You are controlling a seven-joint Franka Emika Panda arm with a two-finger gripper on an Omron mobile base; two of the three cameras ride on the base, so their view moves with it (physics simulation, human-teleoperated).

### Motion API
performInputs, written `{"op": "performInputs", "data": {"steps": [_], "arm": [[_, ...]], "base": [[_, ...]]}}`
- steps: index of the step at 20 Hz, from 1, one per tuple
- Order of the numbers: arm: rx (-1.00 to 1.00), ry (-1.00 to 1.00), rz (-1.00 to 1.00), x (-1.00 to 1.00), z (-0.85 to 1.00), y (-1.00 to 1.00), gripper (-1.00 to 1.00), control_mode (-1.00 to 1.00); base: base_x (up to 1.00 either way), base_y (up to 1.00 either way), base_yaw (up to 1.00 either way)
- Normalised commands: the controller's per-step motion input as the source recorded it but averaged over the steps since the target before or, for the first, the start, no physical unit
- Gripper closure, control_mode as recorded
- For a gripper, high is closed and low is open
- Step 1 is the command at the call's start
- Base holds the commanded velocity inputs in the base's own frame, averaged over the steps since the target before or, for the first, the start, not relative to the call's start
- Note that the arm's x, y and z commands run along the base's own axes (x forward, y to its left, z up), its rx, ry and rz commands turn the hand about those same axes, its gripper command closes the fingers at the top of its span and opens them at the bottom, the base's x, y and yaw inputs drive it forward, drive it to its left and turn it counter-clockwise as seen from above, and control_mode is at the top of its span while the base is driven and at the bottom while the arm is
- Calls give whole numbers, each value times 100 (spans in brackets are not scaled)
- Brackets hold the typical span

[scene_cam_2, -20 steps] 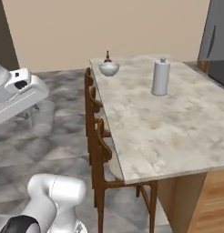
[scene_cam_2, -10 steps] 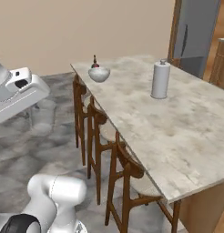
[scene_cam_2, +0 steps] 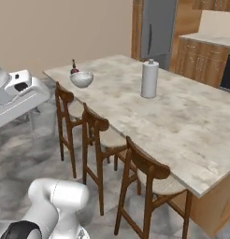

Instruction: There is a bowl on the dining counter. Grab a lemon wedge from the fridge and place it in the bowl. Then get the liquor bottle and glass cup from the cabinet and place them next to the bowl.

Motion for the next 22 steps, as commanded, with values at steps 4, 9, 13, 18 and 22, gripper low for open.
{"op": "performInputs", "data": {"steps": [4,9,13,18,22], "arm": [[0,0,0,0,0,0,100,100],[0,0,0,0,0,0,100,100],[0,0,0,0,0,0,100,100],[0,0,0,0,0,0,100,100],[0,0,0,0,0,0,100,100]], "base": [[26,80,-44],[30,89,-43],[30,91,-42],[28,90,-42],[24,82,-42]]}}
